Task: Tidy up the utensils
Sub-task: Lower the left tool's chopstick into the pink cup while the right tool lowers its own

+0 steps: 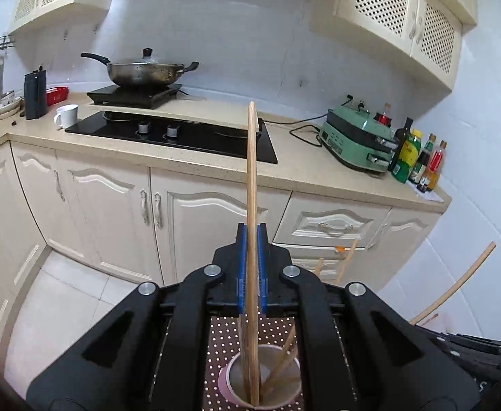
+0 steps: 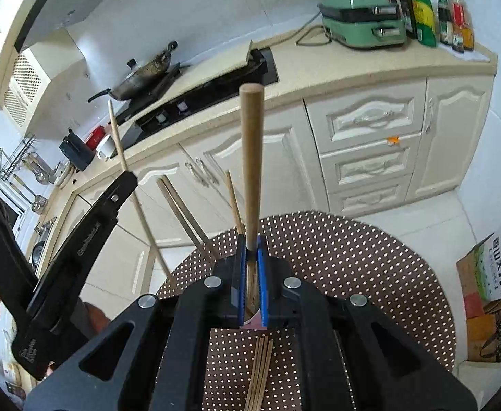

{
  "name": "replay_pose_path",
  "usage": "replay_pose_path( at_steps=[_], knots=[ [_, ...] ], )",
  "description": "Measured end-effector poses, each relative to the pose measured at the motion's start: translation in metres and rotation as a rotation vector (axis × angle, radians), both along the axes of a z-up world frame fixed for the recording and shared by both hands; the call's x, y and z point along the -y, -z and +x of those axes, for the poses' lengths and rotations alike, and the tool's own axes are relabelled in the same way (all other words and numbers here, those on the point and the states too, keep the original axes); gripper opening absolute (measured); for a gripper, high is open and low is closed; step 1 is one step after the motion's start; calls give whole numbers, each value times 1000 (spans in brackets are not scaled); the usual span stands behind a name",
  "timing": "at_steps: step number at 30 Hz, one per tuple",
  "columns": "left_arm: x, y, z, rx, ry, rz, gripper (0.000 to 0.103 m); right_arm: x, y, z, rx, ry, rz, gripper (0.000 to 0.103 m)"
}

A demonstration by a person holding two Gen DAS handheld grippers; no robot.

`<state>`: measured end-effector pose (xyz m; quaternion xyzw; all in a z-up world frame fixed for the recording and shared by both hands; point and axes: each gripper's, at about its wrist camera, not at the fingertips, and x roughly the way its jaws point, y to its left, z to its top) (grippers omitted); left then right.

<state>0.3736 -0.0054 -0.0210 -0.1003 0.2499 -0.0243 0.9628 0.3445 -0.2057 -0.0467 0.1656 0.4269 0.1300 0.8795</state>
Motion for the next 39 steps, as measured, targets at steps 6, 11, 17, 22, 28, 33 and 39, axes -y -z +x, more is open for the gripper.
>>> replay_pose_path(
  at_steps=[6,11,17,22,28,33,39],
  knots=[
    [-5,27,5,5,-25,-9,6,-8,20,8,-43,-26,-24,5],
    [-9,45,7,6,-40,-17,6,-16,30,14,-60,-47,-35,5],
    [-9,69,2,-29,-46,-22,7,-26,38,19,-90,-73,-46,5],
    [-10,82,-2,-94,-51,-54,7,-29,47,20,-109,-69,-57,5],
    [-6,88,-9,-125,-11,-32,8,-25,57,23,-148,-46,-41,6],
    [-6,90,-17,-133,5,-16,8,-27,61,25,-164,-53,-38,8],
    [-8,90,-26,-120,36,17,9,-26,63,21,-213,-41,-35,13]
  ],
)
